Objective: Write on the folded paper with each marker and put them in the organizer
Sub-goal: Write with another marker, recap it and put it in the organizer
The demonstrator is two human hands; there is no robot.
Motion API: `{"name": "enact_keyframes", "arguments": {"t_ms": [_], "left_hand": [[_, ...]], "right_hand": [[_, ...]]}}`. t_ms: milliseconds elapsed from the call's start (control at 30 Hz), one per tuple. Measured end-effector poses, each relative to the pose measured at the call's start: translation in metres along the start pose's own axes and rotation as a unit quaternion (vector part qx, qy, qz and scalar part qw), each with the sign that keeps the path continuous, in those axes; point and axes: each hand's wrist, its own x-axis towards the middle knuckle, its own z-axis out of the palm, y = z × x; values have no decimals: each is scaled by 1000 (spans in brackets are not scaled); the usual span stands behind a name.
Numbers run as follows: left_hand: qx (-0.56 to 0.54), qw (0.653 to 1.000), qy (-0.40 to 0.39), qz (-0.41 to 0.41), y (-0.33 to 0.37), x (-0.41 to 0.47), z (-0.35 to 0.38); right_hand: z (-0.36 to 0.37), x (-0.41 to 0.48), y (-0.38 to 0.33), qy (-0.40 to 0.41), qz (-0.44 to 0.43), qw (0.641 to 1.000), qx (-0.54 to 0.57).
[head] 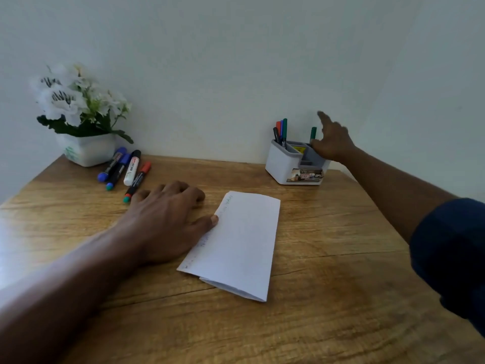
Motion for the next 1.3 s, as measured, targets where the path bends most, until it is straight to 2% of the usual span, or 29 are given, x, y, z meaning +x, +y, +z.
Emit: {"name": "enact_keyframes", "arguments": {"t_ms": [100,200,300,433,567,800,1000,1300], "left_hand": [[-5,1000,-6,0,1,0,1],[-14,1000,-3,-2,2,0,1],[-23,1000,1,0,2,-1,1],[-32,999,-4,-4,3,-2,0],[-26,1000,-11,-7,3,-2,-2],[-27,1000,-5,-12,0,-1,2],[-26,1000,10,8,-2,0,3],[-39,999,20,15,-3,0,4]], "right_hand": [[1,-25,-18,154,-113,981,15],[9,-51,-47,190,-280,939,55],[24,-66,-83,121,-400,906,64],[43,-79,-151,-32,-455,887,76],[56,-82,-217,-73,-530,844,40],[79,-80,-270,-107,-582,804,-54],[86,-72,-282,-130,-579,804,-33],[97,-75,-289,-81,-610,787,-51]]}}
